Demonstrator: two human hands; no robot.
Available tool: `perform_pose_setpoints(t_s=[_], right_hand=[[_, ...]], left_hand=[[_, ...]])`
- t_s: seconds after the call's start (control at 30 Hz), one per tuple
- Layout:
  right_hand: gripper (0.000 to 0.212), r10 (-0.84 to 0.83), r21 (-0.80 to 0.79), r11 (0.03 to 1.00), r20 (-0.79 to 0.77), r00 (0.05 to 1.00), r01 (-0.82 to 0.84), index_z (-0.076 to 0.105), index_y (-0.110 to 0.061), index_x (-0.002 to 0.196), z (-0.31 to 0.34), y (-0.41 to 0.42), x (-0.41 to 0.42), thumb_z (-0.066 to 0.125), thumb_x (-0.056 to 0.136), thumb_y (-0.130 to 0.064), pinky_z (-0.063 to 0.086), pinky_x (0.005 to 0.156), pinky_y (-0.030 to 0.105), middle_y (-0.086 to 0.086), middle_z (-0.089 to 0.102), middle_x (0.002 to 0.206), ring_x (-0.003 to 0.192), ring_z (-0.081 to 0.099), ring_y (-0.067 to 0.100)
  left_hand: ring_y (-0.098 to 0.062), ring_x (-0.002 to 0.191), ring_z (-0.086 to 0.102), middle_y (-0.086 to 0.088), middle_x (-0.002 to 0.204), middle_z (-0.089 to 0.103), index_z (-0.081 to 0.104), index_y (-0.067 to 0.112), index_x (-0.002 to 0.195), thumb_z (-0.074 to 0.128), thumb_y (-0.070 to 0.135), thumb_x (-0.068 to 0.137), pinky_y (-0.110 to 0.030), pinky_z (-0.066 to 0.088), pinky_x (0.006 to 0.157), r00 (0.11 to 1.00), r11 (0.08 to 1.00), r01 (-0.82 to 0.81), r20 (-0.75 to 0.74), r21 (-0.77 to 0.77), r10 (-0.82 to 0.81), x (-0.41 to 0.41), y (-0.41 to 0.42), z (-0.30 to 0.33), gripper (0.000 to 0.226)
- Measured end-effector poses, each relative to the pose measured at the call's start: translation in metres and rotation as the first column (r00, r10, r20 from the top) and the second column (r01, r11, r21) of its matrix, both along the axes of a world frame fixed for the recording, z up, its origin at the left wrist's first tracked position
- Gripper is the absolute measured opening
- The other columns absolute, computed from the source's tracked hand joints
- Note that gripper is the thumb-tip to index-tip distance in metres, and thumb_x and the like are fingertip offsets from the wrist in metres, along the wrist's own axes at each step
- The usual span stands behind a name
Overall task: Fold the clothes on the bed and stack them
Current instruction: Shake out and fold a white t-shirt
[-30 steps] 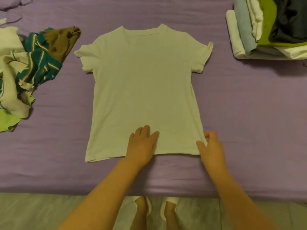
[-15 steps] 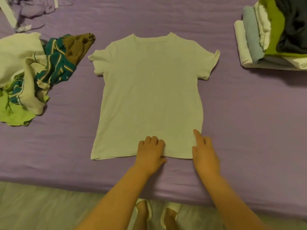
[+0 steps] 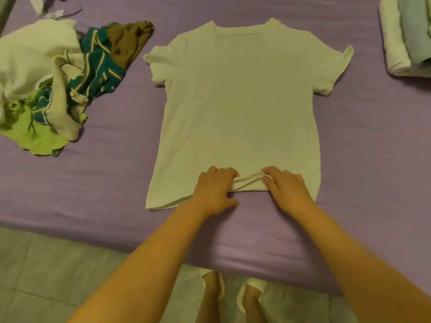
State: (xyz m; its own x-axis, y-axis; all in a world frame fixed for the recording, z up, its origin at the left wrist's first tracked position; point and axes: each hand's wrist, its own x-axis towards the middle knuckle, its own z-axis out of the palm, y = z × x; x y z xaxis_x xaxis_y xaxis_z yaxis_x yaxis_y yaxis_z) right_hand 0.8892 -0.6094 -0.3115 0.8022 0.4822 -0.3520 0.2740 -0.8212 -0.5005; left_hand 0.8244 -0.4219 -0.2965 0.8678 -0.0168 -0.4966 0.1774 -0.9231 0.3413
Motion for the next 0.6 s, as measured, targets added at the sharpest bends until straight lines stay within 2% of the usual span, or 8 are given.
perform_pose_setpoints(t_s=[0.1, 0.2, 0.3, 0.37, 0.4, 0.47, 0.53, 0.6], right_hand=[[0.037, 0.057, -0.080, 0.995, 0.002, 0.998, -0.056, 0.045, -0.021, 0.132, 0.002, 0.004, 0.003, 0.028, 0.103, -0.035, 0.030, 0.085, 0.034, 0.007, 0.064, 0.110, 0.102, 0.054, 0.027], [0.042, 0.149, -0.161, 0.977, 0.054, 0.987, -0.138, 0.042, -0.027, 0.134, 0.006, 0.003, -0.001, 0.039, 0.097, -0.046, 0.034, 0.083, 0.037, 0.000, 0.061, 0.112, 0.101, 0.054, 0.025], [0.042, 0.201, -0.130, 0.972, 0.043, 0.979, -0.194, 0.043, -0.031, 0.135, 0.008, -0.004, -0.005, 0.048, 0.093, -0.032, 0.035, 0.082, 0.034, -0.002, 0.059, 0.114, 0.102, 0.054, 0.024], [0.038, 0.150, -0.009, 0.988, -0.082, 0.985, -0.151, 0.053, -0.027, 0.126, 0.015, -0.012, -0.002, 0.050, 0.090, -0.017, 0.037, 0.080, 0.031, -0.002, 0.062, 0.113, 0.102, 0.055, 0.024], [0.033, 0.140, 0.010, 0.990, -0.168, 0.976, -0.141, 0.058, -0.024, 0.119, 0.020, -0.017, -0.001, 0.049, 0.090, -0.014, 0.039, 0.079, 0.029, -0.002, 0.063, 0.112, 0.102, 0.056, 0.022], [0.025, 0.180, -0.064, 0.975, -0.329, 0.927, -0.212, 0.064, -0.024, 0.104, 0.032, -0.025, 0.000, 0.046, 0.090, -0.016, 0.042, 0.075, 0.027, -0.005, 0.064, 0.106, 0.096, 0.057, 0.018], [0.023, 0.197, -0.125, 0.954, -0.423, 0.885, -0.272, 0.067, -0.025, 0.094, 0.040, -0.033, -0.003, 0.044, 0.089, -0.021, 0.045, 0.072, 0.026, -0.009, 0.064, 0.098, 0.089, 0.057, 0.014], [0.023, 0.121, -0.135, 0.974, -0.378, 0.918, -0.184, 0.066, -0.025, 0.091, 0.046, -0.037, -0.005, 0.044, 0.090, -0.021, 0.047, 0.073, 0.028, -0.009, 0.065, 0.095, 0.086, 0.058, 0.013]], left_hand=[[-0.026, 0.105, 0.045, -0.002, 0.116, 0.057, 0.046, 0.019, 0.128, 0.062, 0.036, 0.085, -0.034, 0.035, 0.080, 0.992, 0.999, -0.011, 0.126, 0.050, 0.005, -0.016, -0.001, -0.007, 0.049], [-0.028, 0.095, 0.052, -0.005, 0.106, 0.064, 0.056, 0.016, 0.118, 0.051, 0.020, 0.093, -0.035, 0.038, 0.075, 0.977, 0.993, -0.102, 0.180, -0.063, 0.111, -0.014, 0.000, -0.006, 0.025], [-0.021, 0.090, 0.058, 0.001, 0.098, 0.067, 0.064, 0.020, 0.104, 0.055, 0.025, 0.094, -0.029, 0.041, 0.072, 0.972, 0.939, -0.234, -0.042, -0.252, 0.231, -0.009, 0.011, 0.004, 0.014], [-0.017, 0.084, 0.057, 0.007, 0.087, 0.064, 0.065, 0.023, 0.091, 0.057, 0.035, 0.093, -0.026, 0.040, 0.070, 0.961, 0.929, -0.247, -0.195, -0.277, 0.198, -0.006, 0.016, 0.011, 0.014], [-0.017, 0.079, 0.056, 0.008, 0.080, 0.061, 0.064, 0.024, 0.083, 0.056, 0.041, 0.093, -0.025, 0.039, 0.069, 0.951, 0.934, -0.240, -0.256, -0.266, 0.171, -0.006, 0.017, 0.014, 0.021], [-0.018, 0.071, 0.056, 0.007, 0.070, 0.061, 0.064, 0.023, 0.071, 0.049, 0.054, 0.092, -0.026, 0.040, 0.069, 0.926, 0.954, -0.204, -0.360, -0.221, 0.115, -0.005, 0.013, 0.020, 0.040], [-0.018, 0.075, 0.061, 0.001, 0.075, 0.067, 0.070, 0.018, 0.075, 0.042, 0.062, 0.091, -0.028, 0.044, 0.076, 0.907, 0.961, -0.196, -0.408, -0.195, 0.102, -0.004, 0.002, 0.024, 0.054], [-0.020, 0.075, 0.060, -0.003, 0.079, 0.068, 0.068, 0.013, 0.081, 0.042, 0.054, 0.095, -0.031, 0.045, 0.073, 0.934, 0.950, -0.245, -0.311, -0.194, 0.178, 0.003, -0.011, 0.026, 0.051]])
